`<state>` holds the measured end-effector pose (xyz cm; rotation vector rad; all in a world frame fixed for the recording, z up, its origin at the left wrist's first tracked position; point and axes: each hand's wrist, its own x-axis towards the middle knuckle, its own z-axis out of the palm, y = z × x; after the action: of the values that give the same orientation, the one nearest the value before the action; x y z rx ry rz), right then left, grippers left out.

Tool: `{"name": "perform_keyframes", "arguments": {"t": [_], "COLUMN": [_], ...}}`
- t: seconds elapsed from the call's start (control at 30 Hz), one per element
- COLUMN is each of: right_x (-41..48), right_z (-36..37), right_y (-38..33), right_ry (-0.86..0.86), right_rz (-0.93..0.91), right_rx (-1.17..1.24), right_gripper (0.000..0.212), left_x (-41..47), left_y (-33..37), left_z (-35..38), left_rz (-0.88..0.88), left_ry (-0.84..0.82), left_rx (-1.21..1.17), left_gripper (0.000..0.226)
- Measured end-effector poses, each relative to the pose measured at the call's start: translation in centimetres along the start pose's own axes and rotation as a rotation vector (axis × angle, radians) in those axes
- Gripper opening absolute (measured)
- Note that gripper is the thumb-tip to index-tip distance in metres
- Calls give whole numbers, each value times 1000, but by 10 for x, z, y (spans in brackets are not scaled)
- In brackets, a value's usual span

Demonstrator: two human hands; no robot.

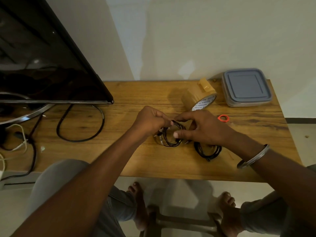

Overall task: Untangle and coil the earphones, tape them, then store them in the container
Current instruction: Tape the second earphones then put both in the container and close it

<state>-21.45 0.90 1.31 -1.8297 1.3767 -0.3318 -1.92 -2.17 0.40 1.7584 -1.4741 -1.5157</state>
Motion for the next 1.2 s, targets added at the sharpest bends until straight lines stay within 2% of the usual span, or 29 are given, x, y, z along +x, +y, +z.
{"name": "perform_keyframes", "arguments": {"t": [0.1, 0.37, 0.5, 0.57, 0.77, 1.07, 1.13, 1.2], "right_x": [1, 3, 2, 2, -1, -4, -4, -4], "right_z": [-2, -7, -6, -2, 10, 23, 24, 24], "right_y": [0, 1, 0, 0, 0, -4, -7, -10], "right_ry": [-1, -80, 18, 70, 229, 344, 356, 329], "right_rz": [19, 134, 122, 133, 36, -162, -178, -168], "right_rx": [83, 283, 262, 245, -131, -700, -761, -813], "right_gripper": [24, 42, 19, 18, 22, 15, 13, 14], "left_x": [1, 0, -2, -3, -10, -17, -16, -13], "left_y": [-1, 2, 4, 4, 8, 16, 15, 12], "left_z": [0, 1, 3, 4, 6, 5, 5, 6], "left_rz": [-4, 15, 24, 15, 0, -188, -152, -22], "left_ry": [13, 23, 11, -2, -62, -153, -159, -99], "left_rx": [-14, -4, -3, 2, -65, -210, -190, -15], "left_gripper": [8, 4, 9, 5, 8, 7, 8, 11]}}
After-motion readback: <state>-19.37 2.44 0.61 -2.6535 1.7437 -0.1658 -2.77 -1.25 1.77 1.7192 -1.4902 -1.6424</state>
